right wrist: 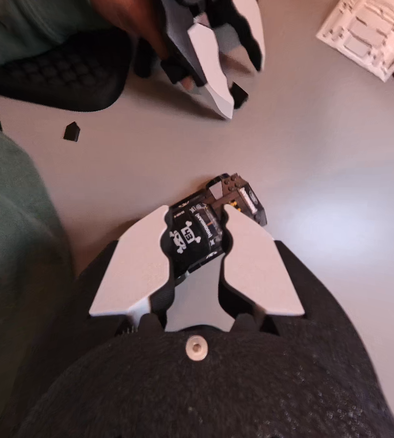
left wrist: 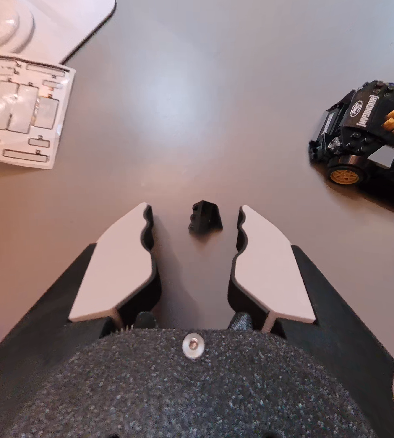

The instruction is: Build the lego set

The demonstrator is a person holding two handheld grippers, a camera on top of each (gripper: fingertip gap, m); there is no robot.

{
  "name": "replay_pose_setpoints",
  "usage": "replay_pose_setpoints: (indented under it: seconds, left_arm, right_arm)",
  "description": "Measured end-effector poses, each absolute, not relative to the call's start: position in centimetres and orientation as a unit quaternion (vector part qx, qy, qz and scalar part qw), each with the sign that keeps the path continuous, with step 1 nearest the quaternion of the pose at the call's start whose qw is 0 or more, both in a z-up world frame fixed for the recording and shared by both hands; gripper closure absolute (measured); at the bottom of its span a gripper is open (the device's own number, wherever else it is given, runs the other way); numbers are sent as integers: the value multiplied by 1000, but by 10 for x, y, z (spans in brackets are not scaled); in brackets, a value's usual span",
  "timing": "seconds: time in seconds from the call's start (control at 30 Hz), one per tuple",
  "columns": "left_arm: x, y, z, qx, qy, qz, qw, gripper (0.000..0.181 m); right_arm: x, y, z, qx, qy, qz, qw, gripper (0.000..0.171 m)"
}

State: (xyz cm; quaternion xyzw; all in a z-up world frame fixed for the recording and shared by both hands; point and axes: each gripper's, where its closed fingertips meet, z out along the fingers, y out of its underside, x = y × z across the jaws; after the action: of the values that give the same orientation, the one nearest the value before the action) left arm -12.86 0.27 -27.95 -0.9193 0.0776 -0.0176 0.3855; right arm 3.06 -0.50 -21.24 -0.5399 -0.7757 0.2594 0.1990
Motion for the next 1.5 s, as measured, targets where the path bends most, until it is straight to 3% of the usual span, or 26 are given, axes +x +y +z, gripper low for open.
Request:
replay_pose_setpoints:
  seconds: [0.13, 0.27, 0.63, 0.93, 1.13, 1.5]
  left_arm:
    - [-126, 5, -267, -910, 92, 9, 404, 106]
    - [-117, 6, -250, -897, 105, 9, 429, 106]
    - [-82, -6, -221, -867, 181, -15, 465, 112]
    - [-85, -20, -215, -859, 185, -2, 477, 116]
    - [-81, -18, -222, -861, 189, -7, 472, 117]
    - [-102, -12, -239, -877, 139, -7, 460, 119]
  right_arm:
    - [46, -1, -227, -649, -685, 244, 221, 89]
    - [51, -5, -241, -726, -599, 252, 226, 79]
    - [49, -2, -270, -790, -570, 126, 187, 97]
    - [52, 3, -273, -760, -623, 108, 154, 99]
    - [57, 12, -268, -630, -762, 108, 102, 99]
    - [33, 21, -254, -231, -965, 116, 54, 100]
